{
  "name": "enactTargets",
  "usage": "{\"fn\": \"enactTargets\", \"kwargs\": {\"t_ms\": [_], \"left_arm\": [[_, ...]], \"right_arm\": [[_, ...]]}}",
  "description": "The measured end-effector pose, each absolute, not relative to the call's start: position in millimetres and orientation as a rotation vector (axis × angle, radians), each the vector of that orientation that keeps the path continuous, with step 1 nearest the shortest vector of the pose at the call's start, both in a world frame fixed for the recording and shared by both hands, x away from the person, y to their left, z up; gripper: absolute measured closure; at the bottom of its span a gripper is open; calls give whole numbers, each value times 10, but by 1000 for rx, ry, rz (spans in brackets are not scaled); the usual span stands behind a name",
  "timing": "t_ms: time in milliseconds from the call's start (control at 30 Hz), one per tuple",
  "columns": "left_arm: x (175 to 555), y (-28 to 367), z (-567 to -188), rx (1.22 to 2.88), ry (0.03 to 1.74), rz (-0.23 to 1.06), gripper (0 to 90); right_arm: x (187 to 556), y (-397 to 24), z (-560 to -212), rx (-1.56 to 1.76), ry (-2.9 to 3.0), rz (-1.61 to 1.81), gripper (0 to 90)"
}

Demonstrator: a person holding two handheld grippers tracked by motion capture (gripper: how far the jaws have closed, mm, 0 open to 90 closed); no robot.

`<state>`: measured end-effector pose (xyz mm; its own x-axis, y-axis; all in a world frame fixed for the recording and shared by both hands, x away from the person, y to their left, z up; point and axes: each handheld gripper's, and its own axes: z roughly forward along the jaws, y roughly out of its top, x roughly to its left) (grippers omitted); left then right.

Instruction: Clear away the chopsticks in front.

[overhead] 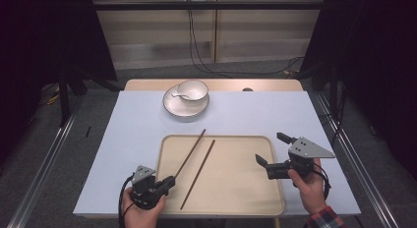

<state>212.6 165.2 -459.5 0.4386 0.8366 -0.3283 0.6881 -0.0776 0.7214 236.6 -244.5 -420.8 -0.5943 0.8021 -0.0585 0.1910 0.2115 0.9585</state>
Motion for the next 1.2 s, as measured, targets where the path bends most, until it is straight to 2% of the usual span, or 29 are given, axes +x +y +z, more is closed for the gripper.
{"fn": "enactTargets", "kwargs": {"t_ms": [1067,1133,1200], "left_arm": [[1881,1760,-4644,1821,1302,195,861],[1902,1763,-4640,1815,1310,209,850],[1927,1756,-4633,1781,1320,215,800]], "right_arm": [[2307,-2386,-4194,896,1938,1382,1],[2307,-2385,-4190,891,1939,1383,1],[2311,-2384,-4190,889,1940,1384,1]]}}
